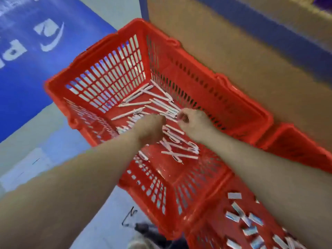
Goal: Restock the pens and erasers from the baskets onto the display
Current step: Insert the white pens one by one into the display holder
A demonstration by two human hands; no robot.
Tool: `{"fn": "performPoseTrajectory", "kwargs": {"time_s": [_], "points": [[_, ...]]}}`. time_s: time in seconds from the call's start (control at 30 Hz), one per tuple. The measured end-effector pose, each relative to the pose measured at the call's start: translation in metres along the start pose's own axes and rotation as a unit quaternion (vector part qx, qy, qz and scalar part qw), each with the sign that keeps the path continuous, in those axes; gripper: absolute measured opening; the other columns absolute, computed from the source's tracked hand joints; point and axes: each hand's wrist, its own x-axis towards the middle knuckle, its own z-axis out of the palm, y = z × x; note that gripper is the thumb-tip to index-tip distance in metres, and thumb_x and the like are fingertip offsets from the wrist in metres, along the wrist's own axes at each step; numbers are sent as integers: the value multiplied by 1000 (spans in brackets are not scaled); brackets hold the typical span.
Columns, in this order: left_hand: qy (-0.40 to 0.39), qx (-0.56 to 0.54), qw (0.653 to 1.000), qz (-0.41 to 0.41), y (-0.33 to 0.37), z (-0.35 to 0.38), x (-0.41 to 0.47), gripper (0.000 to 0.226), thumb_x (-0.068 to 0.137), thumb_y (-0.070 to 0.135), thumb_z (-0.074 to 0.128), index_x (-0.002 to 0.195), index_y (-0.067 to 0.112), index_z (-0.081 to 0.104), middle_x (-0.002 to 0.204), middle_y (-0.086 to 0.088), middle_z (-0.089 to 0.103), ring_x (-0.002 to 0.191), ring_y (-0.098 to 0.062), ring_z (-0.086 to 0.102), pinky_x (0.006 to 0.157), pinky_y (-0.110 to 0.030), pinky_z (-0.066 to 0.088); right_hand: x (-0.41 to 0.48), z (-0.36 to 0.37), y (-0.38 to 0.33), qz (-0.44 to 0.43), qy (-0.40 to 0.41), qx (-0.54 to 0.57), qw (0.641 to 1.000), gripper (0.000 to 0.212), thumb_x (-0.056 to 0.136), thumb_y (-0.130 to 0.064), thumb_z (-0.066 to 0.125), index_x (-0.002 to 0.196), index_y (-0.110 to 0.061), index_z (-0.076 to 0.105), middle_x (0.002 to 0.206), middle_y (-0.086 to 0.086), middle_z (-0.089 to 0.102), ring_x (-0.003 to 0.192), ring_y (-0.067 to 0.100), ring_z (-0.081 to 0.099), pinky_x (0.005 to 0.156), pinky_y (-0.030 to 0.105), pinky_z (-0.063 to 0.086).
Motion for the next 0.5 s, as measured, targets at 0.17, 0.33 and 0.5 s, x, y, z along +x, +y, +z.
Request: {"fn": "performPoseTrajectory", "kwargs": {"time_s": [0.17, 0.33, 0.5], "points": [[-58, 141, 988, 17, -47, 36, 58, 81, 72, 27, 74, 139, 11, 31, 137, -15, 43, 127, -33, 42, 103, -46, 39, 50, 33, 8, 37, -89, -168, 981, 67, 86, -41, 64, 141, -16, 37, 138, 17, 45, 127, 35, 44, 102, 37, 39], [-45, 218, 975, 21, -61, 43, 64, 81, 74, 26, 75, 139, 22, 28, 137, -3, 43, 128, -28, 41, 91, -50, 45, 48, 75, 20, 114, -170, -213, 955, 117, 72, -52, 77, 152, -18, -1, 158, 13, 1, 143, 36, 11, 112, 49, 27], [-108, 248, 962, 33, -76, 41, 61, 58, 81, 39, 69, 133, 31, 47, 126, 4, 60, 118, -22, 56, 94, -39, 44, 27, 98, 11, 75, -161, -234, 956, 77, 85, -24, 69, 144, -8, 22, 144, 19, 32, 132, 38, 37, 105, 44, 37]]}}
